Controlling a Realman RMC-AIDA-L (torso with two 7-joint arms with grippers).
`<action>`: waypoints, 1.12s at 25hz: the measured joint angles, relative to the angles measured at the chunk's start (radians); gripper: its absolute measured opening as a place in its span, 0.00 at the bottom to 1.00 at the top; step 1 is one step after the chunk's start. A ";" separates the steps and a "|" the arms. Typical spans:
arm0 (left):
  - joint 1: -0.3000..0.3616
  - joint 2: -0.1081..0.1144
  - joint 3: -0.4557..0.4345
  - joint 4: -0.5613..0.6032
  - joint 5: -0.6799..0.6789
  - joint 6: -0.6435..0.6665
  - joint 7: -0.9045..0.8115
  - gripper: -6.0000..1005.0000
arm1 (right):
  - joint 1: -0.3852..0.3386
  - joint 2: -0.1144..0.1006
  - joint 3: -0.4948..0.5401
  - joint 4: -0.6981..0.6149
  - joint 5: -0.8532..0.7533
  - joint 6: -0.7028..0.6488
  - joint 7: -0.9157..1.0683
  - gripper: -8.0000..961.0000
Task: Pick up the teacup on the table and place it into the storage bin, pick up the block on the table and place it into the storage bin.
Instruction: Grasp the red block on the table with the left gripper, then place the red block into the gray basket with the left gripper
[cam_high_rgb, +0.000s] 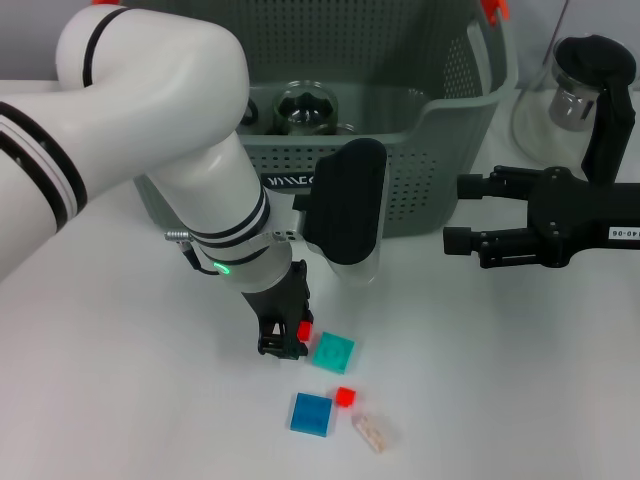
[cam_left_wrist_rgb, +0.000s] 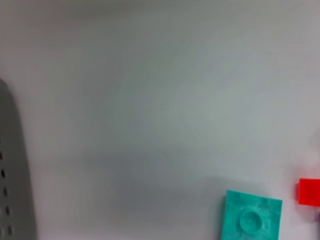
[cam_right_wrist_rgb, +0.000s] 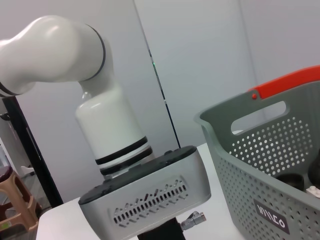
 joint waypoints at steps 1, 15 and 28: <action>0.000 0.000 0.000 0.000 0.000 0.000 0.000 0.37 | 0.000 0.000 0.000 0.000 0.000 0.000 0.000 0.98; -0.006 0.003 0.000 -0.002 0.001 -0.010 -0.037 0.31 | -0.003 0.000 0.000 0.000 0.000 0.000 -0.002 0.98; 0.107 0.005 -0.135 0.279 -0.047 0.250 -0.053 0.22 | -0.002 -0.001 0.011 0.000 0.000 -0.037 -0.002 0.98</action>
